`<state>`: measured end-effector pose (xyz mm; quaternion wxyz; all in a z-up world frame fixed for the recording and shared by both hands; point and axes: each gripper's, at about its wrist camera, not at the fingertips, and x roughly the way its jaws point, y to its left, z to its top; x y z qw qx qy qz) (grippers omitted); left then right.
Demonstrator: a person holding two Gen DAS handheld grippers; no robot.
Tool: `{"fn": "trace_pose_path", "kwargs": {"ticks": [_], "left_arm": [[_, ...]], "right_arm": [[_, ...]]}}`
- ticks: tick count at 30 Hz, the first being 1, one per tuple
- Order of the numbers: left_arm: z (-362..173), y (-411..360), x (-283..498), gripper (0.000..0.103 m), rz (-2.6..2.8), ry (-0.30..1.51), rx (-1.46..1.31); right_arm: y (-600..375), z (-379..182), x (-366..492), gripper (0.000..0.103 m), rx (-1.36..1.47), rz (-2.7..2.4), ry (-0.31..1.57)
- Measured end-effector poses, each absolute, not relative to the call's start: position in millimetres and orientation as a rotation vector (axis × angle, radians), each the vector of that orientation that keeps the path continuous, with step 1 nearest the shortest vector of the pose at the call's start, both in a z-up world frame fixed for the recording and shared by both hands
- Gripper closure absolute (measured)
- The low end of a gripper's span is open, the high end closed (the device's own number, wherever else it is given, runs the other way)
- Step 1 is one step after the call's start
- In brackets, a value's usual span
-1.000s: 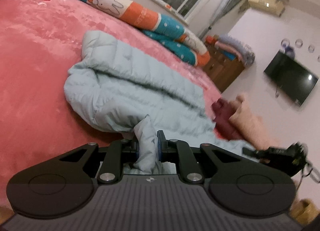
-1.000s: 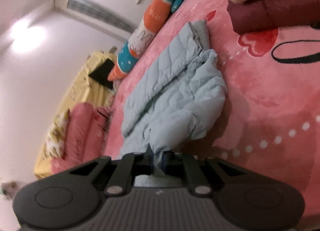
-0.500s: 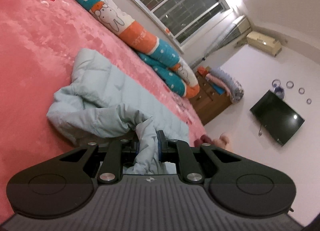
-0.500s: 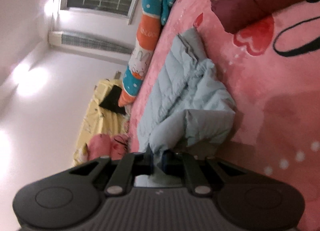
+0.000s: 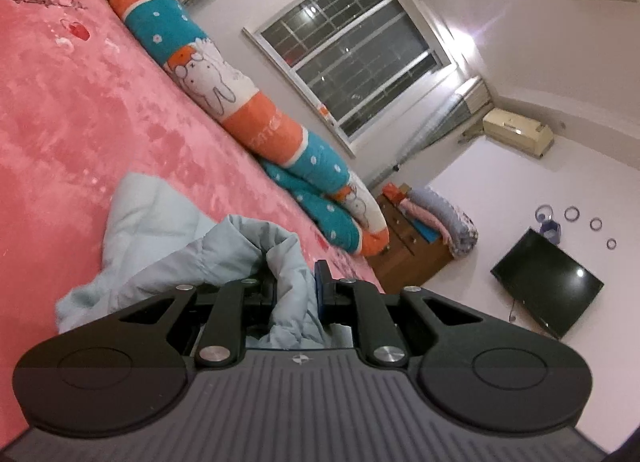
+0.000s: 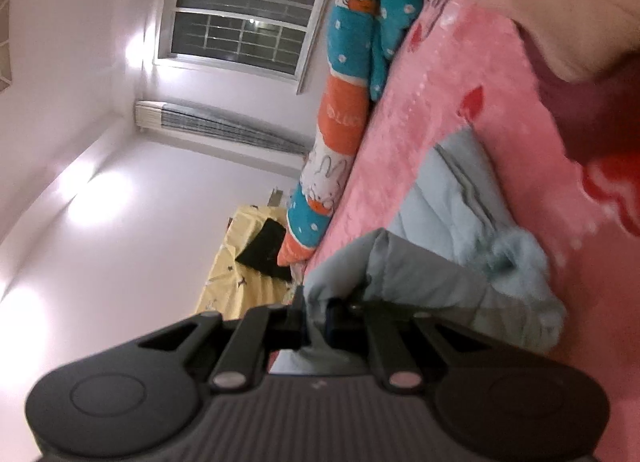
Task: Fold large clothes
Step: 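Lift the hem with both grippers and fold it over toward the collar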
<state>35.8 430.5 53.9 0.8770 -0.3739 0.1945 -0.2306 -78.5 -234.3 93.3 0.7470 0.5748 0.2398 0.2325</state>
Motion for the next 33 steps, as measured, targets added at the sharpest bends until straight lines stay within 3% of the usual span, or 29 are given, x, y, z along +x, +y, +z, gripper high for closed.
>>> {"fn": "trace_pose_path", "kwargs": {"ticks": [15,17,19,21,23,27,33], "left_arm": [[35,430,90,0.083,-0.326,0.455,-0.770],[36,432,92,0.078,-0.303,0.458,-0.767],[39,433,91,0.069,-0.282,0.449,-0.767],[42,435,88,0.054,-0.263,0.429,-0.782],[47,438,84,0.044,-0.237,0.403,-0.786],[59,444,78,0.036,-0.198,0.345,-0.785],[66,444,71,0.030,-0.194,0.333,-0.762]], "right_arm": [[-229,66,3,0.092,1.234,0.395,0.542],[-227,65,9,0.080,1.210,0.384,0.554],[-225,64,12,0.046,1.219,0.387,0.550],[-227,65,12,0.030,1.229,0.390,0.536],[-228,70,13,0.025,1.232,0.395,0.515],[-232,80,15,0.016,1.248,0.403,0.472],[-235,103,15,0.004,1.219,0.414,0.347]]}}
